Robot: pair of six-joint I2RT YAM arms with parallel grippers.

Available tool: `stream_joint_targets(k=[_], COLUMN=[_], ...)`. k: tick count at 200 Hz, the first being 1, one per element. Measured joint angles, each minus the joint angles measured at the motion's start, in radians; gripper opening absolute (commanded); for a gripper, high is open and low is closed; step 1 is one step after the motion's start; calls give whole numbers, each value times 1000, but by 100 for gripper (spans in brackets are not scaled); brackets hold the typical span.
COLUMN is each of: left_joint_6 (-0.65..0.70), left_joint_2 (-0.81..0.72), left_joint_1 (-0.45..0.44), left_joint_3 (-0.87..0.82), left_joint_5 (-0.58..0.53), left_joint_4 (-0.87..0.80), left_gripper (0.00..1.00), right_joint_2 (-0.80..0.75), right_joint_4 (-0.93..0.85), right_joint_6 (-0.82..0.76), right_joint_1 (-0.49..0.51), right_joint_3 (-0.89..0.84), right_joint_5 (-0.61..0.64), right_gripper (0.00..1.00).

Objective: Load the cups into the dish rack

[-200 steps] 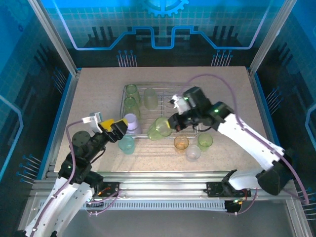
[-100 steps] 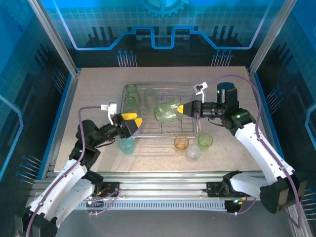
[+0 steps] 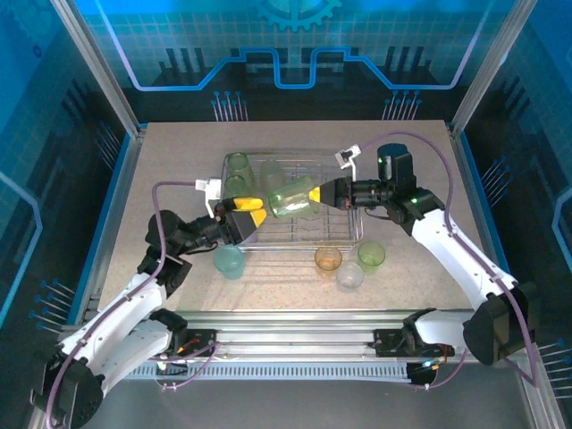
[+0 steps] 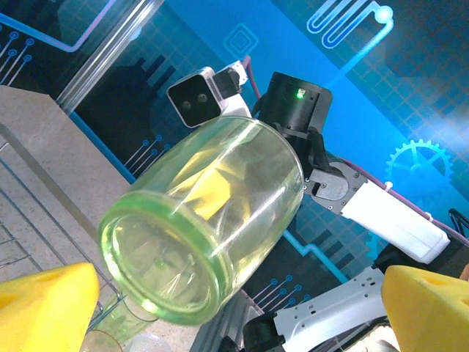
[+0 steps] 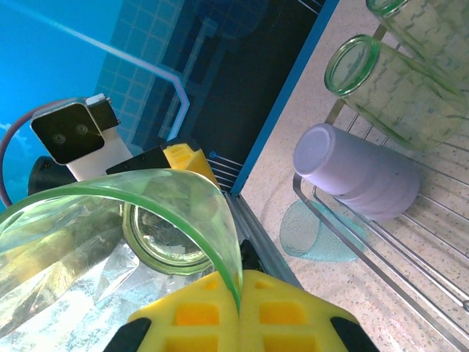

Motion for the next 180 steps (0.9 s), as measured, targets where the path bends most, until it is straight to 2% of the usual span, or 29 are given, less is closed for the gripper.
stream_joint_targets(k=[115, 146, 180], left_joint_6=[3, 4, 4], left_joint_2=[87, 100, 100], left_joint_1=[-41, -58, -59], left_joint_3=[28, 28, 28], left_joint_5=[16, 31, 32], left_joint_4=[23, 31, 42], left_gripper=[99, 93, 79], right_joint_2=[35, 53, 53], right_joint_4=[56, 63, 76], right_joint_6=[38, 46, 50], right_joint_1=[65, 81, 85], right_joint_3=[28, 28, 29], right_joint_5=[-6, -6, -15], right_gripper=[0, 0, 0])
